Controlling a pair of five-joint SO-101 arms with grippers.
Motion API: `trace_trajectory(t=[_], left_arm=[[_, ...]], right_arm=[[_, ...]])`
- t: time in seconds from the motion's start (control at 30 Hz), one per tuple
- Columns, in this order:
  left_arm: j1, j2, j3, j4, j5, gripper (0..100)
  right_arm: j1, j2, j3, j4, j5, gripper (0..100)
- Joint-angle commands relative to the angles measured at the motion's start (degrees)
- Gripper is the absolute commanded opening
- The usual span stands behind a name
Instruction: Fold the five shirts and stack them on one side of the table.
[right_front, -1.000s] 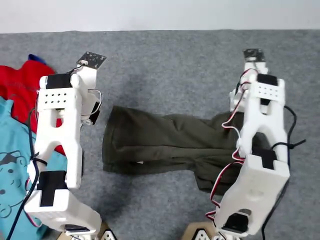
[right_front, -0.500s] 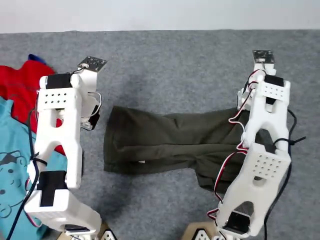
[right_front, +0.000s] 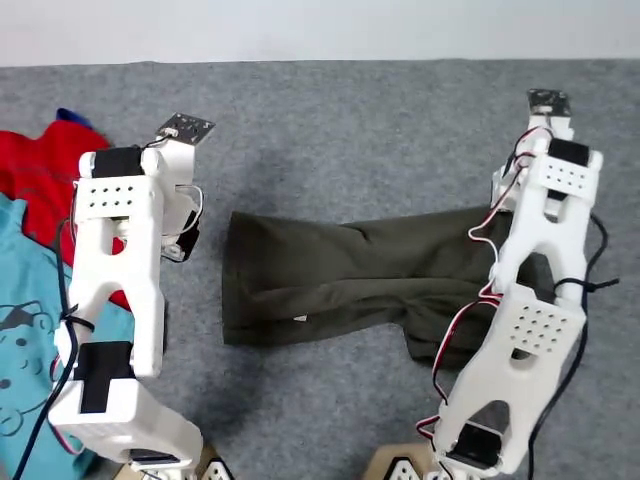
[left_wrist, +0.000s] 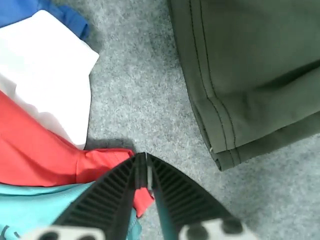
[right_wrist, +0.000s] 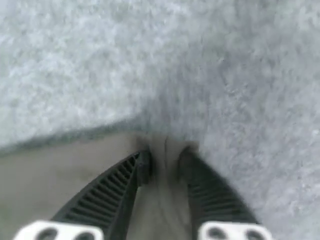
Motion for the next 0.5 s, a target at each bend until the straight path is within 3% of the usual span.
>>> trace_trajectory(t=[0.0, 0.33, 0.47], left_arm=[[0.09, -2.81, -2.15, 0.53, -0.44, 0], [3.52, -2.81, -2.15, 0.35, -0.44, 0], [7.91, -2.02, -2.15, -4.13, -0.35, 0]], right_arm=[[-1.45, -3.12, -6.95, 6.11, 0.79, 27.7], [-4.53, -6.81, -20.75, 24.31, 0.79, 27.8], [-4.70, -6.37, -17.67, 23.96, 0.88, 15.5]])
